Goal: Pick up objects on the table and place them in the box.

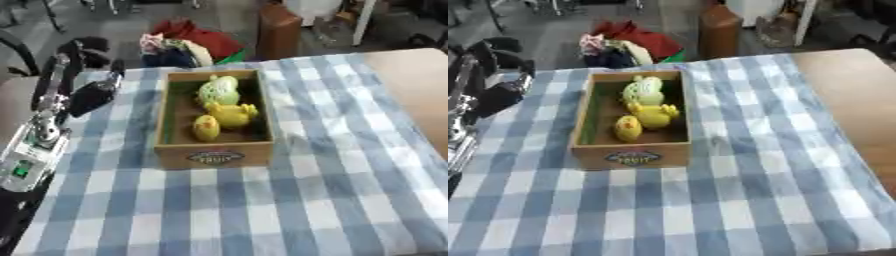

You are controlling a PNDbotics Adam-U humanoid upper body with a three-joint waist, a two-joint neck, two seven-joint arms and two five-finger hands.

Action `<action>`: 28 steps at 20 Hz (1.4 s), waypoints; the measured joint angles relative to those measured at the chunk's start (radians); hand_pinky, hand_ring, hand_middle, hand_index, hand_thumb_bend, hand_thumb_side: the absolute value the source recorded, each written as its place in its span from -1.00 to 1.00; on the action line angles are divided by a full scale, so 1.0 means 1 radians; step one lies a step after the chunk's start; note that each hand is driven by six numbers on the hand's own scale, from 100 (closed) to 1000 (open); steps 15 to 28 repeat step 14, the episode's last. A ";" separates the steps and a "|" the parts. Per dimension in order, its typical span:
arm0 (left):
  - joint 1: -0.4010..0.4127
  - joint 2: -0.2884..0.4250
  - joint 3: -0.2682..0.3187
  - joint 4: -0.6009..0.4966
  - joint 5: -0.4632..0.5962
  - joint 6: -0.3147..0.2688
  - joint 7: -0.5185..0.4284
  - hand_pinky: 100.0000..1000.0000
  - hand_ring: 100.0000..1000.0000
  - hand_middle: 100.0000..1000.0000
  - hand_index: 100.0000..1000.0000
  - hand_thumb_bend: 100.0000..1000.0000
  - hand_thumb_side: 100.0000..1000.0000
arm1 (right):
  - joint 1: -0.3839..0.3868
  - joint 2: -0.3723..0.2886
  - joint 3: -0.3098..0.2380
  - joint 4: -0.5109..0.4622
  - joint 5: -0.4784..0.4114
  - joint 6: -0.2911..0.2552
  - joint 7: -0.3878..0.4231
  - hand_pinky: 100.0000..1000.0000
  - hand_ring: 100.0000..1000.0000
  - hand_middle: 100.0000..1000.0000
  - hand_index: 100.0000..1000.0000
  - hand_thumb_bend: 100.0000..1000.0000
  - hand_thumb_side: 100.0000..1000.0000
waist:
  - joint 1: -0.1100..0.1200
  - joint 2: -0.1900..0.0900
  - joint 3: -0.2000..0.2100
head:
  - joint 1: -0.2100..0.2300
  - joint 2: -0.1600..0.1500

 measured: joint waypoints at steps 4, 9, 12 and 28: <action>0.050 -0.010 0.029 -0.027 0.016 0.014 0.038 0.33 0.16 0.18 0.41 -0.70 -0.81 | 0.004 0.000 -0.005 0.006 0.007 0.004 -0.004 0.23 1.00 0.21 0.65 -1.00 -0.43 | 0.000 0.001 0.004 | 0.000 0.004; 0.093 -0.024 0.046 -0.031 0.033 0.019 0.068 0.32 0.15 0.17 0.40 -0.72 -0.81 | 0.016 0.000 -0.005 0.014 0.016 0.006 -0.005 0.22 1.00 0.20 0.65 -1.00 -0.44 | 0.000 0.001 0.013 | 0.002 0.023; 0.104 -0.031 0.052 -0.033 0.037 0.018 0.077 0.32 0.14 0.17 0.40 -0.73 -0.79 | 0.019 0.000 -0.008 0.019 0.021 0.007 -0.006 0.22 1.00 0.19 0.65 -1.00 -0.44 | -0.001 0.001 0.016 | 0.009 0.038; 0.110 -0.036 0.055 -0.036 0.038 0.018 0.080 0.32 0.14 0.17 0.40 -0.74 -0.79 | 0.025 0.000 -0.011 0.021 0.024 0.009 -0.008 0.22 1.00 0.19 0.66 -1.00 -0.45 | -0.002 0.001 0.020 | 0.014 0.046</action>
